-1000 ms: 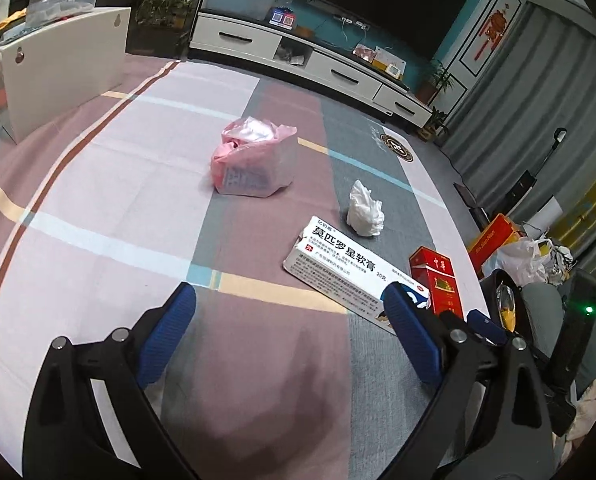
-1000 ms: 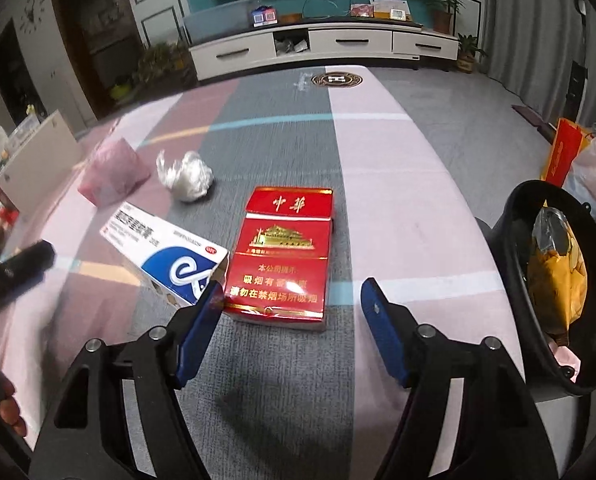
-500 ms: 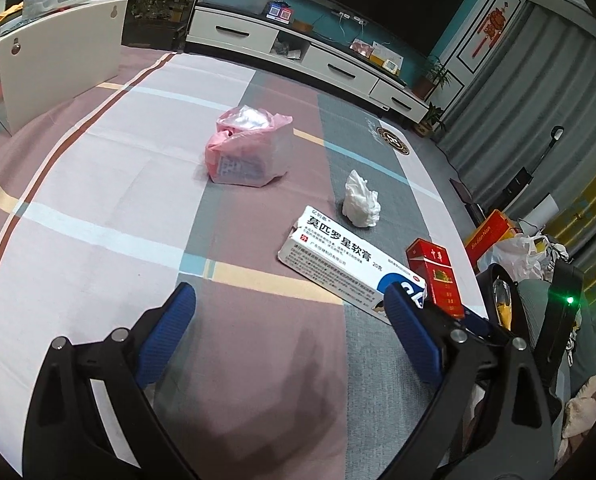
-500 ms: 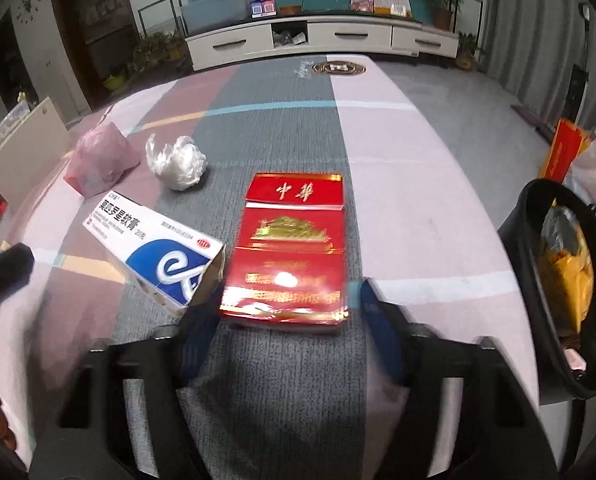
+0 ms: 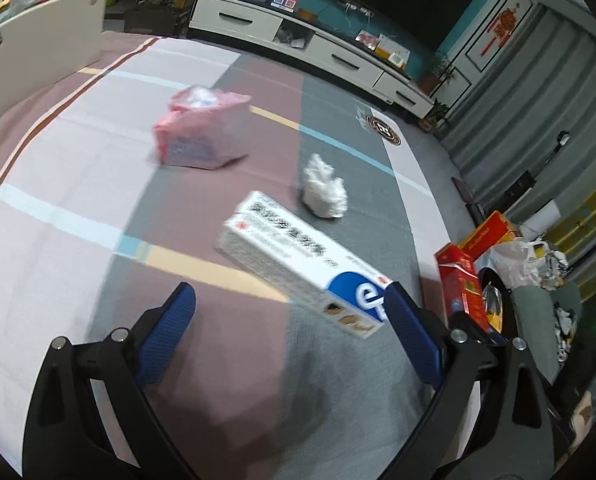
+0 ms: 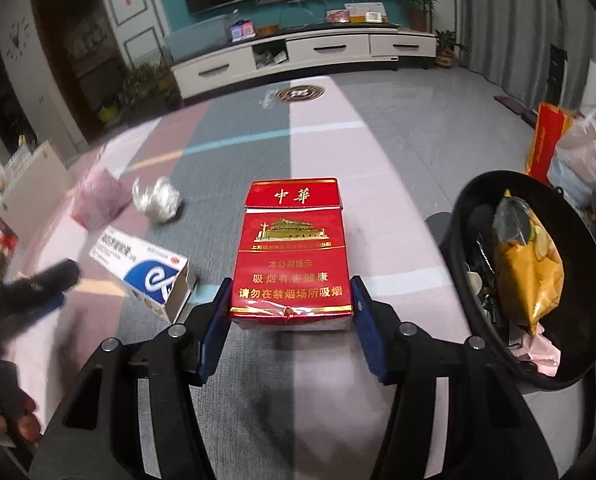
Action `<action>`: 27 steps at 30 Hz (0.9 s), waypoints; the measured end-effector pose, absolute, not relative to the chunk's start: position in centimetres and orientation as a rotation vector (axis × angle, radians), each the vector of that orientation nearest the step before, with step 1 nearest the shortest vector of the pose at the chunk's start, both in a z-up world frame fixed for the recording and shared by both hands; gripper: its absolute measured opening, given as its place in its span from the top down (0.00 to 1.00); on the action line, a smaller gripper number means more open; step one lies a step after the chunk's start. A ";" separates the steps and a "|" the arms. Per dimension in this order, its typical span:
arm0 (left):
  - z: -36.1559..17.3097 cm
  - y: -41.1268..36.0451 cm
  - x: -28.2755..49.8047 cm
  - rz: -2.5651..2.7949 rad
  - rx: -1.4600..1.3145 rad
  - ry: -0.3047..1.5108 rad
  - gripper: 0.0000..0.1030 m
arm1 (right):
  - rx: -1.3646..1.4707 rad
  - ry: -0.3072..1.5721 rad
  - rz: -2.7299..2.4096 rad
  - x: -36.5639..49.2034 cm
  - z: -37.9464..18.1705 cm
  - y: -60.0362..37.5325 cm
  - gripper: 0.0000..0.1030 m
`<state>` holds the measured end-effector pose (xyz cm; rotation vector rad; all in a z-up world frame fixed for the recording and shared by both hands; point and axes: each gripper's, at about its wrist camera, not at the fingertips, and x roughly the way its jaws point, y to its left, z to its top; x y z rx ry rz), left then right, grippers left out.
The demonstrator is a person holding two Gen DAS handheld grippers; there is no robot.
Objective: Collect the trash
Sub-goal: 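Grasp the red cigarette box with the right tool while the left tool grasps the medicine box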
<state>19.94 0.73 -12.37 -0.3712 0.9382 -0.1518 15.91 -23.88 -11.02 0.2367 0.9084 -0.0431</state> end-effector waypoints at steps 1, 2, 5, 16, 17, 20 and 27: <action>-12.3 0.1 20.3 -0.132 -0.359 0.942 0.08 | 0.255 0.898 -0.040 15.6 -10.8 -24.3 0.45; -12.1 -0.9 21.0 -0.102 -0.348 0.949 0.08 | 0.265 0.890 -0.038 15.4 -10.5 -24.6 0.45; -12.2 -3.1 22.9 -0.018 -0.306 0.975 0.08 | 0.295 0.862 -0.032 14.6 -9.6 -25.7 0.45; -14.2 -6.2 25.2 0.200 -0.060 1.039 0.08 | 0.388 0.809 -0.006 13.0 -8.0 -28.3 0.45; -14.2 -5.8 24.9 0.200 -0.048 1.043 0.08 | 0.396 0.806 -0.008 13.0 -7.9 -28.4 0.45; -14.1 -4.6 23.4 0.178 -0.011 1.037 0.08 | 0.417 0.803 -0.002 12.9 -7.9 -28.5 0.45; -15.2 -1.8 20.9 0.080 -0.009 1.068 0.08 | 0.411 0.886 0.035 13.7 -9.2 -27.3 0.45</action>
